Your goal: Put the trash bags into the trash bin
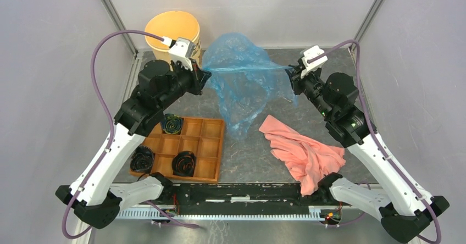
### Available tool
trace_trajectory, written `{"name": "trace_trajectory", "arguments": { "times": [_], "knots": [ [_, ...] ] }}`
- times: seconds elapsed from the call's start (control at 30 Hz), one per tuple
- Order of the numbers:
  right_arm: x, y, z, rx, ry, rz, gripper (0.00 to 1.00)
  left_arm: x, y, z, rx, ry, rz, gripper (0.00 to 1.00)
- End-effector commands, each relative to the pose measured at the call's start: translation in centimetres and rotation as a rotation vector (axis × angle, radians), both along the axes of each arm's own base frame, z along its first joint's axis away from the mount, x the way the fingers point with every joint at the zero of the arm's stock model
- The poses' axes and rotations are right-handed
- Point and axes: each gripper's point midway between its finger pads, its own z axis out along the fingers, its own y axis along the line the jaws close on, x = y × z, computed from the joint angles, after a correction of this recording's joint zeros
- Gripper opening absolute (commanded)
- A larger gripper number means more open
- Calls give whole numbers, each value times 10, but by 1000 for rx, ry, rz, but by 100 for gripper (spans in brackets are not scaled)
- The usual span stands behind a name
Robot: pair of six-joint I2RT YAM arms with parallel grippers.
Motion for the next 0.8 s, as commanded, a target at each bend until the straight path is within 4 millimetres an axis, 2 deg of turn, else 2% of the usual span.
{"name": "trace_trajectory", "arguments": {
  "times": [0.0,0.07,0.13,0.3,0.37,0.4,0.57,0.67,0.77],
  "knots": [
    [-4,-9,-7,-18,-6,-30,23,-12,-14,38,-8,-104,-128,2],
    [-7,-7,-15,-32,17,-7,26,-19,-25,39,-8,-106,-210,2],
    [-13,2,-17,-53,22,58,35,-24,-34,37,-9,-98,-274,2],
    [-28,27,-18,-143,-5,249,86,-24,-46,21,25,-53,-344,2],
    [-28,36,-20,-180,-6,303,95,-22,-49,12,48,-29,-357,2],
    [-27,43,-21,-191,-8,333,98,-22,-50,7,61,-12,-365,2],
    [-24,83,-24,-234,-47,481,98,-34,-60,-5,94,41,-476,2],
    [-37,107,-22,-250,-64,634,98,-37,-60,-10,112,68,-495,2],
    [-43,116,-28,-231,-80,688,98,-39,-58,-14,145,83,-511,2]
  ]
}}
